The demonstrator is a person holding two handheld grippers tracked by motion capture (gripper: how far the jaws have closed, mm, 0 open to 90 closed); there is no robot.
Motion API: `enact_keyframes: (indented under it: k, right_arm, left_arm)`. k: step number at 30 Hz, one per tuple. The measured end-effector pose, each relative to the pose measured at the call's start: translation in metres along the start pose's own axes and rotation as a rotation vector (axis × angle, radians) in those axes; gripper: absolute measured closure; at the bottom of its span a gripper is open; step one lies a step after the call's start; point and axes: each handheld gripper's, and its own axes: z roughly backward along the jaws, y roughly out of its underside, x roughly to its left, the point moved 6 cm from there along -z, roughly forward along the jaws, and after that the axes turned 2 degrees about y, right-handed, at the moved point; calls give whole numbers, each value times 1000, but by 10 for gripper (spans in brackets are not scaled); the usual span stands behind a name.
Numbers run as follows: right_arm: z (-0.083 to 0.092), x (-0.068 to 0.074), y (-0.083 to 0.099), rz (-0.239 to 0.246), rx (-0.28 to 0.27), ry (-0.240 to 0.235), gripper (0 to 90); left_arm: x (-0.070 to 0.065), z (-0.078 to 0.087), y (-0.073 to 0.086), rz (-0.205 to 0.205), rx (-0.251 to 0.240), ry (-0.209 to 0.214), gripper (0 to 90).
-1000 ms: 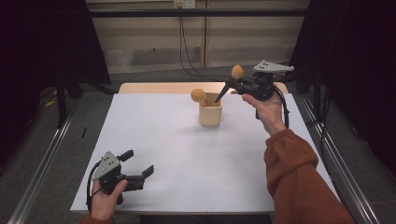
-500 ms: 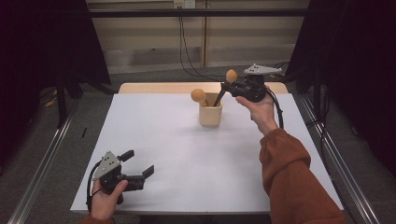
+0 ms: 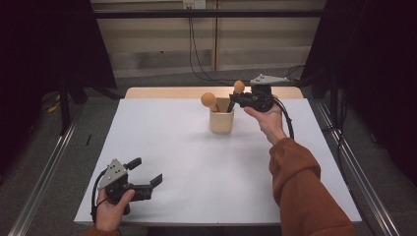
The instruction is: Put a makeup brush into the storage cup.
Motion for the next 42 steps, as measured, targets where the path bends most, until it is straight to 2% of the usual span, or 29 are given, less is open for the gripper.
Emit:
enact_keyframes:
  k: [15,23,31,33,36,42]
  right_arm:
    - [-16,4,19,6,32,-30,741]
    - [-18,2,27,1,35,-25,725]
    - [-14,-2,26,-34,-19,4,429]
    - [-11,-1,26,-36,-44,8,318]
    - [-9,0,29,-25,-45,11,210]
    - [-3,1,30,-35,-66,43,48]
  left_arm:
    - [2,-3,0,-3,6,-3,24]
    - [2,-3,0,3,6,-5,24]
    - [3,-3,0,1,5,-7,24]
    - [3,-3,-1,1,5,-7,24]
    - [3,-2,0,4,3,-12,24]
    - [4,-1,-1,7,-2,-15,24]
